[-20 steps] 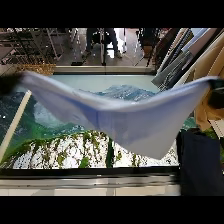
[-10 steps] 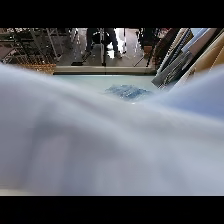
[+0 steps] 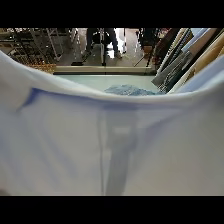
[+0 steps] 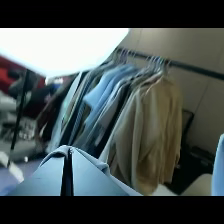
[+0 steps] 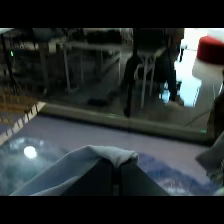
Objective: Fold the clothes and pants, and hang the long-sleeved shirts on hangers.
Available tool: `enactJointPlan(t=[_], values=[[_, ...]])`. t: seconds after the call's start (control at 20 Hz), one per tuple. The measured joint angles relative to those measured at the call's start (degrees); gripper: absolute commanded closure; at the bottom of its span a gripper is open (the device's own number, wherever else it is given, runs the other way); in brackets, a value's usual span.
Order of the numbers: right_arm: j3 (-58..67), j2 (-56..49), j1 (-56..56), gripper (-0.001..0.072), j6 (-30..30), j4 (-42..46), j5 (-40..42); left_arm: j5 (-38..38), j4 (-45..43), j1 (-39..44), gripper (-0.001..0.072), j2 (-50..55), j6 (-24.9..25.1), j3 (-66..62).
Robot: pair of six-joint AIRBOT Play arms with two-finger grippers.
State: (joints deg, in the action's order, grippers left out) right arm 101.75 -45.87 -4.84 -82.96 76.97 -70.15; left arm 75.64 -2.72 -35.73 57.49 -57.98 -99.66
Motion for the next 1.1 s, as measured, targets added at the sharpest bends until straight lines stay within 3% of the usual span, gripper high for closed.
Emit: enactJointPlan(t=[0.1, 0.25, 0.4, 0.55, 0.75, 1.1], values=[[-8.1, -5.8, 0.0, 0.0691, -0.2, 0.5, -0.2, -0.3, -10.5, 7.5, 0.0703, 3.6, 1.1, 8.3], [-19.3, -16.7, 0.6, 0.0692, -0.4, 1.3, 7.8, -10.5, -22.4, 15.1, 0.0703, 12.2, 2.2, 18.2], [-23.8, -30.2, 2.3, 0.0692, -0.5, 0.6, 20.8, -19.7, -27.8, 18.0, 0.0703, 24.6, 2.7, 19.3], [-21.2, -42.1, 3.1, 0.0692, -0.4, -2.8, 29.7, -21.9, -29.8, 19.1, 0.0703, 35.4, 2.8, 14.1], [-15.5, -50.3, 3.5, 0.0692, 0.0, -5.0, 30.9, -18.7, -30.9, 19.2, 0.0703, 41.6, 1.9, 9.3], [-12.5, -53.0, 4.4, 0.0692, 0.1, -2.2, 17.5, -0.1, -41.2, 18.4, 0.0703, 43.6, -0.3, 7.8]])
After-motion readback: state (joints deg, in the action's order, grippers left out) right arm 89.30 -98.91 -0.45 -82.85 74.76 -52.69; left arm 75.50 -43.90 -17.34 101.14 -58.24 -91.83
